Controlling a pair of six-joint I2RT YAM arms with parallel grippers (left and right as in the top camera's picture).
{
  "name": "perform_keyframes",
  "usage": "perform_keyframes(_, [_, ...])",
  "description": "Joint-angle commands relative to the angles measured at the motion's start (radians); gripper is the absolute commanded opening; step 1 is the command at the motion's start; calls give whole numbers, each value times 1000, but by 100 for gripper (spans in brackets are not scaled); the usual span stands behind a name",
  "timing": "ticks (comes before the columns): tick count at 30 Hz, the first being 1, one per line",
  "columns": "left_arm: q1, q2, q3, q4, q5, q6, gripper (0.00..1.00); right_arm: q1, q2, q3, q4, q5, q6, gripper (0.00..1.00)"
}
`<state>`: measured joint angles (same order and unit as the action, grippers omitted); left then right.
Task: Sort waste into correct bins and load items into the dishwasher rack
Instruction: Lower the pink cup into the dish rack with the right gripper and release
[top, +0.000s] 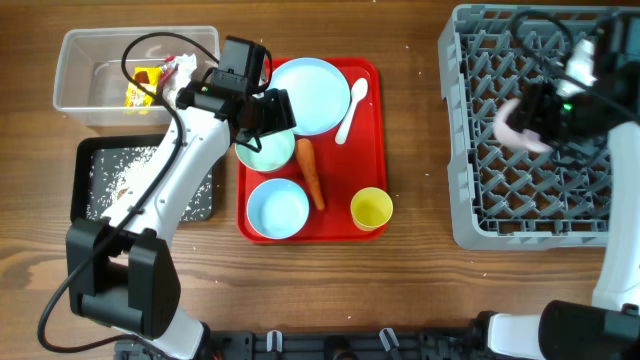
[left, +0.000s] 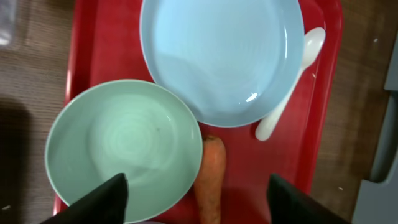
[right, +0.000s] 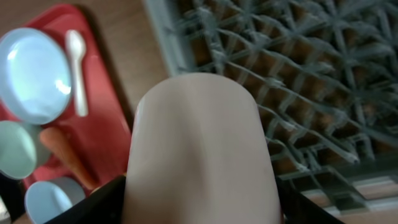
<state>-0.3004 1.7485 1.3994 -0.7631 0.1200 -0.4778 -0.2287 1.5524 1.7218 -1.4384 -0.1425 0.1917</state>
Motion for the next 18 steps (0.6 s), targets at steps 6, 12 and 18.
perform_keyframes(6, [-3, -2, -10, -2, -69, 6, 83, -152, 0, -31, -88, 143, -6, 54])
perform_keyframes(12, [-3, -2, -10, -9, -91, 6, 84, -152, 2, -212, -45, 116, -8, 53])
perform_keyframes(18, [-3, -2, -10, -9, -96, 6, 88, -152, 2, -330, -24, 108, 1, 53])
